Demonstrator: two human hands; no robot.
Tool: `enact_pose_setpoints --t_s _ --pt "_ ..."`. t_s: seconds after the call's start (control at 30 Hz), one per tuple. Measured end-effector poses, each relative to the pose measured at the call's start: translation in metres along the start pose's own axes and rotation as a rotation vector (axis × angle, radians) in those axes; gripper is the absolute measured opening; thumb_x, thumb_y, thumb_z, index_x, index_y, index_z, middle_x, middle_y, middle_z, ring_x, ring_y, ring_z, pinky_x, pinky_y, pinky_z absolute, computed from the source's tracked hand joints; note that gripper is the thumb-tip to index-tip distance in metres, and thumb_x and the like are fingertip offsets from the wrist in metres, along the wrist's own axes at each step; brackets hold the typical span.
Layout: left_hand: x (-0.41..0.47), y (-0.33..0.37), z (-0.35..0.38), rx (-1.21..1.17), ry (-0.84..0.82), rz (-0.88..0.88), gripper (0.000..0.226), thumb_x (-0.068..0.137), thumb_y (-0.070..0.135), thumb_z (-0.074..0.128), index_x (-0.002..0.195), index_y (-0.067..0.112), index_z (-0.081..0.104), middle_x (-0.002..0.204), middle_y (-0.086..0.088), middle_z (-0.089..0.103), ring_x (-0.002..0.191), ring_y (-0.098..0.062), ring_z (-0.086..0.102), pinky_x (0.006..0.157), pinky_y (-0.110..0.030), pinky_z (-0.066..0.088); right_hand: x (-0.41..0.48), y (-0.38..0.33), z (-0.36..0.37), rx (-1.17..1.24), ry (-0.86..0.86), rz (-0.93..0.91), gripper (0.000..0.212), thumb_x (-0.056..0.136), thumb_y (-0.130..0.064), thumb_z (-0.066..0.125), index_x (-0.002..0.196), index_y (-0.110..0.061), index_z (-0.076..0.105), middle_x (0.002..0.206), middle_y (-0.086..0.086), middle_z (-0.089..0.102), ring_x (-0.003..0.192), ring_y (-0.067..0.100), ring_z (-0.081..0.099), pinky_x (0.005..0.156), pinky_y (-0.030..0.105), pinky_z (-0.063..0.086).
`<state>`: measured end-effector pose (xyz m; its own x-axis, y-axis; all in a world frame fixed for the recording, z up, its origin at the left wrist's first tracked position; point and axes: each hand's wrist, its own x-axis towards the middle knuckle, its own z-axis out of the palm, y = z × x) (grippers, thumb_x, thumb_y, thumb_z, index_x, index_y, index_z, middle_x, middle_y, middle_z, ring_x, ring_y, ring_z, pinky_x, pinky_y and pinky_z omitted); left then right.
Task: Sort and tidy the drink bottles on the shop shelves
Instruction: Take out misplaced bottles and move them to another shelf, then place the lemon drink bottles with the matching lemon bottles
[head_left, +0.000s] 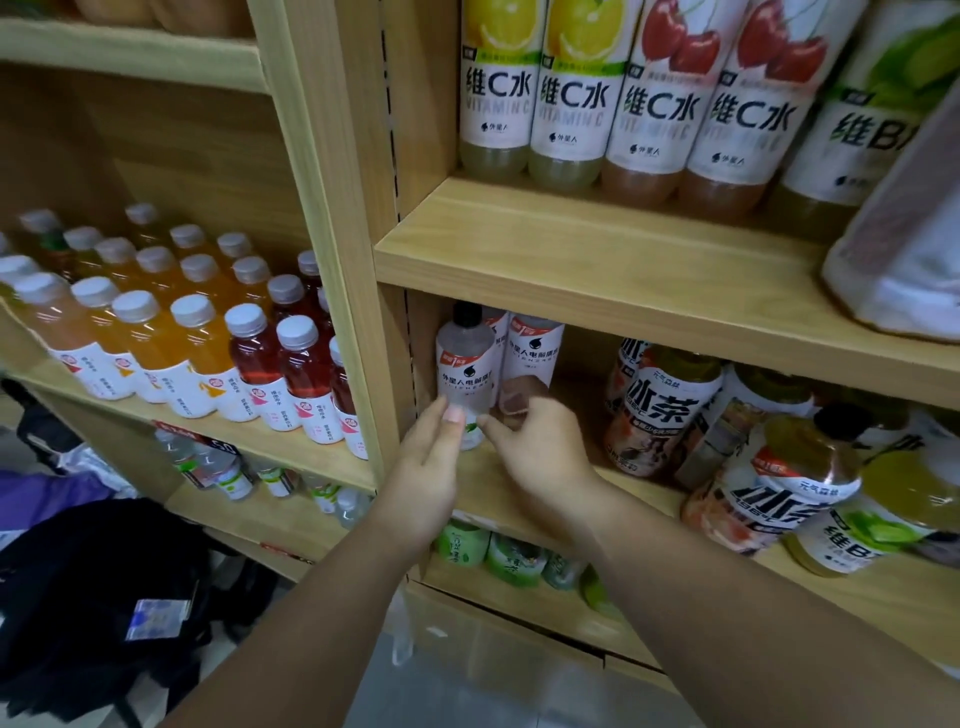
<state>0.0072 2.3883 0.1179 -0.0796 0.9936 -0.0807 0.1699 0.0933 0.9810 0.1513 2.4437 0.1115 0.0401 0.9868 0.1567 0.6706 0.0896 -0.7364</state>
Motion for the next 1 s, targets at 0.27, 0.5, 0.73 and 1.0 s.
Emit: enact_pose_setpoints --t_s 0.27,0.5,0.73,1.0 --pt "-0.061 0.105 -0.015 0.200 0.067 0.420 0.027 0.098 0.030 0.063 0.124 0.036 0.061 0.123 0.010 0.062 0.107 0.008 0.059 0.081 -0.006 0.044 -0.057 -0.093 -0.132 0.118 -0.033 -0.223 0.009 0.092 -0.035 0.072 0.088 -0.027 0.071 0.082 -0.011 0.070 0.076 0.000 0.064 0.067 0.014 0.046" --pt "-0.103 0.250 -0.026 0.135 0.178 0.782 0.025 0.083 0.041 0.065 0.108 0.036 0.067 0.107 0.007 0.067 0.097 -0.004 0.064 0.075 -0.008 0.044 -0.089 -0.177 -0.251 0.057 0.072 -0.529 0.017 0.088 -0.038 0.075 0.075 -0.029 0.067 0.066 -0.017 0.066 0.062 0.004 0.062 0.057 0.014 0.039" --pt "-0.109 0.368 -0.031 0.227 0.276 0.946 0.042 0.081 0.049 0.063 0.121 0.041 0.056 0.120 0.012 0.059 0.102 -0.007 0.060 0.085 -0.026 0.052 -0.078 -0.240 -0.356 0.097 0.383 -0.665 0.013 0.084 -0.037 0.077 0.080 -0.026 0.071 0.074 -0.009 0.072 0.071 0.006 0.067 0.066 0.023 0.052" --pt "-0.066 0.465 -0.041 0.331 0.547 1.019 0.055 0.092 0.040 0.069 0.141 0.028 0.045 0.137 0.001 0.049 0.124 -0.022 0.052 0.107 -0.044 0.046 -0.029 -0.301 -0.404 -0.034 0.637 -0.687 0.046 0.090 -0.041 0.072 0.130 -0.021 0.059 0.125 -0.001 0.056 0.116 0.014 0.053 0.101 0.028 0.044"
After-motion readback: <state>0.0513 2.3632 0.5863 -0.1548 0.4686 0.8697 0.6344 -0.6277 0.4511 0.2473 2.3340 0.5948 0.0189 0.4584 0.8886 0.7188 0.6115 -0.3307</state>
